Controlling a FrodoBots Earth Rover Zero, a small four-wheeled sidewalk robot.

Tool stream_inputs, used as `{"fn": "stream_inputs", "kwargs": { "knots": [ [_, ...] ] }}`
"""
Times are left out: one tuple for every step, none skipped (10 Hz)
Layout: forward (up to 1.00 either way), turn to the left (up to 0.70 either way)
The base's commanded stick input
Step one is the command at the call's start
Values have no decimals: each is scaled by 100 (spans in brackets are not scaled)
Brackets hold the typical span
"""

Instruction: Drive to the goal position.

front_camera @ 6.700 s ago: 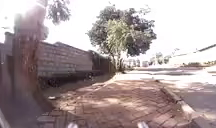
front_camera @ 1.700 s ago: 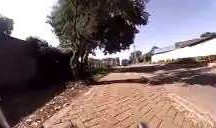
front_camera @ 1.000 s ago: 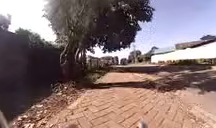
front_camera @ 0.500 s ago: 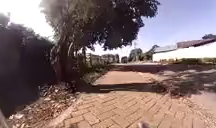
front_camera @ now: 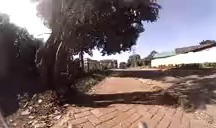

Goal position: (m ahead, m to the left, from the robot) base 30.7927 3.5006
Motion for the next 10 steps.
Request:
{"fn": "stream_inputs", "kwargs": {
  "knots": [
    [100, -21],
    [100, 0],
    [100, 0],
    [100, 0],
    [100, 0],
    [100, 0],
    [100, 0],
    [100, 0],
    [100, 0],
    [100, 0]
  ]
}}
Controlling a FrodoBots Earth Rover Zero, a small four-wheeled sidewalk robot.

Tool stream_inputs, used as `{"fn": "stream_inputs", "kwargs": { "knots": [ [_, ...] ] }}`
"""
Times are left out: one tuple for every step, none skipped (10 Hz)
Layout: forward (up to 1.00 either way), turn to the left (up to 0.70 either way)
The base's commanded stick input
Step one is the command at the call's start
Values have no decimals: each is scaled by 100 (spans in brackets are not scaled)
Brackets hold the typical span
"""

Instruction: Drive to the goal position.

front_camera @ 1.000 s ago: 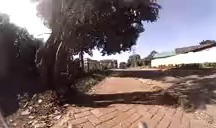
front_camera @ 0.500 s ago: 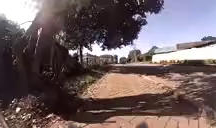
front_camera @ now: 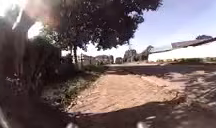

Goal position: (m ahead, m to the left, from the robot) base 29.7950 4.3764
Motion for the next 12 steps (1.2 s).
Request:
{"fn": "stream_inputs", "kwargs": {
  "knots": [
    [100, 0],
    [100, -21],
    [100, -39],
    [100, -6],
    [100, 0],
    [100, 0],
    [100, 0],
    [100, 0],
    [100, 0],
    [100, -1],
    [100, -15],
    [100, -39]
  ]
}}
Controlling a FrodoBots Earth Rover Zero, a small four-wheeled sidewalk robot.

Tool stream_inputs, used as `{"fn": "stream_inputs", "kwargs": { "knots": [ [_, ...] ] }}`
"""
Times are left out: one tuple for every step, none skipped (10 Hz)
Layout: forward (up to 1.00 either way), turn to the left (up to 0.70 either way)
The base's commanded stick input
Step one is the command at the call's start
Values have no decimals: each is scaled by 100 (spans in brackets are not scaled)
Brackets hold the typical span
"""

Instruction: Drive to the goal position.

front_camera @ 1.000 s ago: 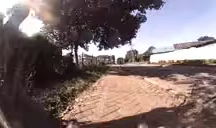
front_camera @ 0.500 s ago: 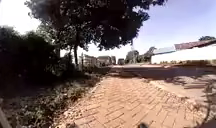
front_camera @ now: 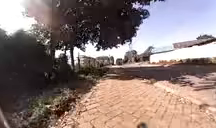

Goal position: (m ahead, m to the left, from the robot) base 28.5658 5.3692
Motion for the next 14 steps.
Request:
{"fn": "stream_inputs", "kwargs": {
  "knots": [
    [100, -40],
    [100, -9],
    [100, 0],
    [100, 0],
    [100, 0],
    [100, -5],
    [100, -34],
    [100, -40],
    [100, -40],
    [100, -33],
    [100, 0],
    [100, 0],
    [100, 0],
    [100, 15]
  ]
}}
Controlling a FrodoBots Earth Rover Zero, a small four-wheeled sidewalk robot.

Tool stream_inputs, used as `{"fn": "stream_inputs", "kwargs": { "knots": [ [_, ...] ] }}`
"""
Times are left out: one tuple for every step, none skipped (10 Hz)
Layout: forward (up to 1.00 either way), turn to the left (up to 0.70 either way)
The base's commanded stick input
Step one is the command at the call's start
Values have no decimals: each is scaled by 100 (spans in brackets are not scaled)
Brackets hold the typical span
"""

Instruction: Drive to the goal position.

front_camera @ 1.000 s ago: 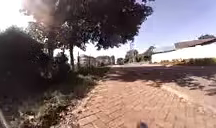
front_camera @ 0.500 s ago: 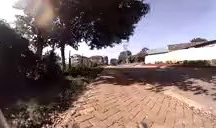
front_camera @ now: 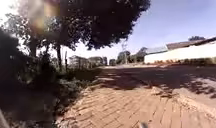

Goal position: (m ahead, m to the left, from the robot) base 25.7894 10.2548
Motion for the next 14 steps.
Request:
{"fn": "stream_inputs", "kwargs": {
  "knots": [
    [100, 37],
    [100, 15],
    [100, 0],
    [100, 0],
    [100, 0],
    [100, 0],
    [100, 0],
    [100, 0],
    [100, 2],
    [100, 12],
    [100, 40],
    [100, 26],
    [100, 0],
    [100, 0]
  ]
}}
